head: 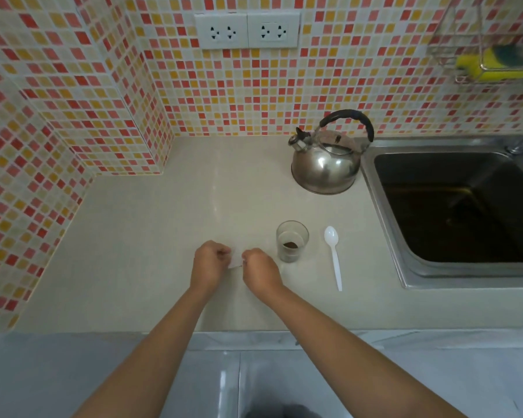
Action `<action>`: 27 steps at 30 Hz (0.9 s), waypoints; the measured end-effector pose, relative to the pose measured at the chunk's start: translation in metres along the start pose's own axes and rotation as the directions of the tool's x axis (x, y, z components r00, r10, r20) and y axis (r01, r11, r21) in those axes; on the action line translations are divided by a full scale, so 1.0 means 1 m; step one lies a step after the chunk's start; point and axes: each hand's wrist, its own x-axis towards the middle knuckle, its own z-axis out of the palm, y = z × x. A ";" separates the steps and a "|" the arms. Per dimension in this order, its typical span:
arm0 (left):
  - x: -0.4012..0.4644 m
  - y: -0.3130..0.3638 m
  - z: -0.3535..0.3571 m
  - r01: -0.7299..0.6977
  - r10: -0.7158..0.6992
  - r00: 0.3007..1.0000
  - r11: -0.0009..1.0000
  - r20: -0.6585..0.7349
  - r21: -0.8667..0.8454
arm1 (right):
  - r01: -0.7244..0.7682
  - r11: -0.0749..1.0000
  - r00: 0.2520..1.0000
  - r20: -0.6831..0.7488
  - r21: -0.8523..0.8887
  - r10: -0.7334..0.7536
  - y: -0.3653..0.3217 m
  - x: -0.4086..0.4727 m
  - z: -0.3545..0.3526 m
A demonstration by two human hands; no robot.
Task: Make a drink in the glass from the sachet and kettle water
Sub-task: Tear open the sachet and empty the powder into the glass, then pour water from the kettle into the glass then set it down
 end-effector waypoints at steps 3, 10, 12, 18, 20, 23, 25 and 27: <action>-0.001 -0.004 0.006 -0.048 0.048 0.999 0.995 0.006 0.092 | 0.027 0.993 1.000 0.005 -0.111 -0.027 0.002 0.000 0.002; -0.007 -0.008 0.004 -0.087 0.097 0.995 0.952 -0.022 0.295 | 0.133 0.953 0.991 0.035 -0.273 -0.128 0.002 -0.012 -0.003; -0.013 -0.011 0.001 -0.098 0.114 0.992 0.962 -0.051 0.254 | 0.177 0.960 0.983 -0.017 -0.216 -0.185 0.000 -0.023 -0.013; -0.017 0.006 -0.007 -0.274 0.285 0.942 0.958 -0.178 0.081 | 0.427 0.887 0.690 -0.569 -0.178 -0.447 0.004 -0.058 -0.071; -0.006 0.025 -0.013 -0.347 0.355 0.923 0.935 -0.148 0.078 | 0.353 0.918 0.675 -0.630 -0.183 -0.385 0.011 -0.056 -0.102; 0.017 0.063 -0.021 -0.418 0.427 0.903 0.899 -0.051 0.127 | 0.129 0.974 0.789 -0.576 -0.187 -0.215 0.025 -0.036 -0.144; 0.034 0.091 -0.025 -0.472 0.474 0.880 0.862 0.033 0.186 | -0.008 0.978 0.850 -0.516 -0.211 -0.104 0.035 -0.018 -0.167; 0.051 0.119 -0.028 -0.511 0.503 0.858 0.822 0.100 0.253 | -0.078 0.977 0.869 -0.493 -0.199 -0.031 0.043 -0.001 -0.186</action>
